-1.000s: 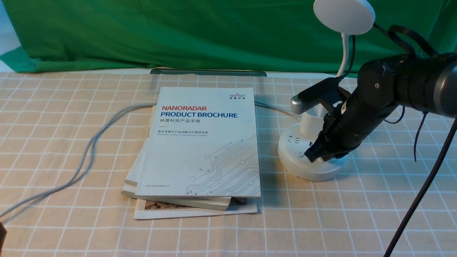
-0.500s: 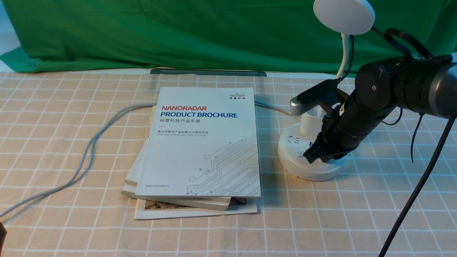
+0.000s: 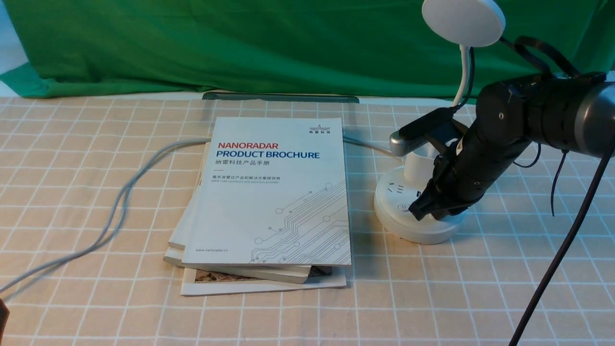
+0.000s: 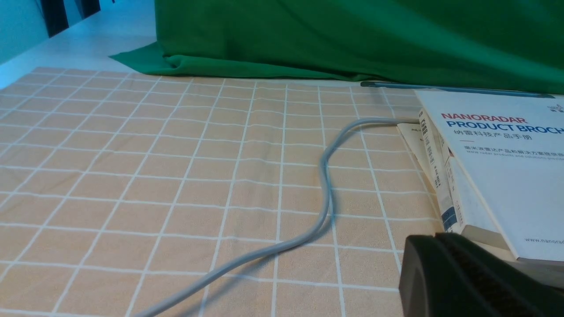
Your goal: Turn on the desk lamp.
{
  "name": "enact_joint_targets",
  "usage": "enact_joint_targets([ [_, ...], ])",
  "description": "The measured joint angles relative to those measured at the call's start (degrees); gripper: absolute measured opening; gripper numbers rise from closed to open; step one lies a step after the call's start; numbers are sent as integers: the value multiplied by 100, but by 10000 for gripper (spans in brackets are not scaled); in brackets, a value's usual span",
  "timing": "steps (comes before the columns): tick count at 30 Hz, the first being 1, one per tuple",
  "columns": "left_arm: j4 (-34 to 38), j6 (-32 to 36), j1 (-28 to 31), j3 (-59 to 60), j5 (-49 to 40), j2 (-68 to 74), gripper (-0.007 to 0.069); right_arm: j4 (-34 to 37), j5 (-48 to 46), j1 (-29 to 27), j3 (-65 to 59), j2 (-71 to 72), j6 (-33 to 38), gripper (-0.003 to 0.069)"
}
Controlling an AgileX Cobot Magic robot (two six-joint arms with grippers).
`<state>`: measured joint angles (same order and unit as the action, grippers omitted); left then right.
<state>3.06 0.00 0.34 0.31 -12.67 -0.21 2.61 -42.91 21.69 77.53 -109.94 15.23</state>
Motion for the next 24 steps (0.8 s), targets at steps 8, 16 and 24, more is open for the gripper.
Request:
enact_joint_targets([
  [8, 0, 0, 0, 0, 0, 0, 21, -170, 160, 0, -407, 1907, -433, 32],
  [16, 0, 0, 0, 0, 0, 0, 21, -157, 1296, 0, -2767, 4760, -1042, 36],
  [24, 0, 0, 0, 0, 0, 0, 21, -127, 2485, 0, -4258, 7201, -1171, 39],
])
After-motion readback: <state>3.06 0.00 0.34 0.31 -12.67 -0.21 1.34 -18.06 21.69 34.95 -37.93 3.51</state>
